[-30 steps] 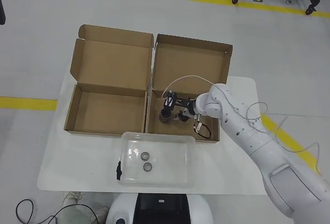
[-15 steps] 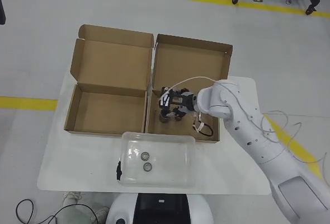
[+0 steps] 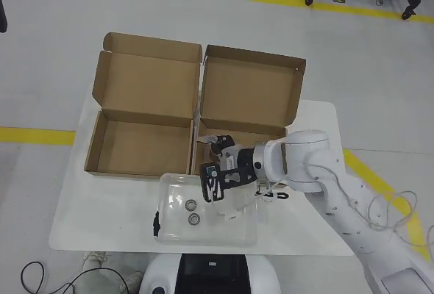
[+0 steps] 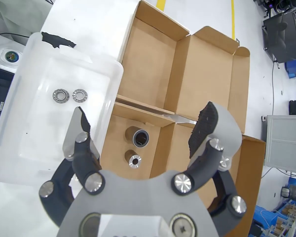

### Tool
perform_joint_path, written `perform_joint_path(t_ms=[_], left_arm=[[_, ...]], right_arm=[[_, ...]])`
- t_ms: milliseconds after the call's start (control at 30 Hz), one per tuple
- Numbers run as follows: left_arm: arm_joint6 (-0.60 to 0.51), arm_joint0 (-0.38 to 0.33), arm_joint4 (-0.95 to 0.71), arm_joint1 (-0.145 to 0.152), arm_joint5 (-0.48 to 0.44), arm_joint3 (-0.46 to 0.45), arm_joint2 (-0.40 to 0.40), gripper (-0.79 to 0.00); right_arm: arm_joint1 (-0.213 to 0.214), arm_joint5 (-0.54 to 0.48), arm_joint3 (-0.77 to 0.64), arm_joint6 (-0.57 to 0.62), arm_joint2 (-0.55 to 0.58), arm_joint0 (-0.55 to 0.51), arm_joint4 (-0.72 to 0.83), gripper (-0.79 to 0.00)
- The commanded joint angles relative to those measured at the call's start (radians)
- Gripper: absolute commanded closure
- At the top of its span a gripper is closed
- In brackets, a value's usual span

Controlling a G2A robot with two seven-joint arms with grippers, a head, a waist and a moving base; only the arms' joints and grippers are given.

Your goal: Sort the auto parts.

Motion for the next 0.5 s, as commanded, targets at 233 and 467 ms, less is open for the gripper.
perform_joint_path(t_ms=[233,467], left_arm=[[0.0,0.0,0.0,0.0,0.0,0.0,0.0,-0.785],[0.0,0.0,0.0,0.0,0.0,0.0,0.0,-0.785]], right_arm=[[0.021,0.01,-0.014,-0.144,-0.055,-0.153,-0.12,-0.554],[0.017,0.058,0.072,-0.227,-0.101,-0.192,-0.162,-0.465]])
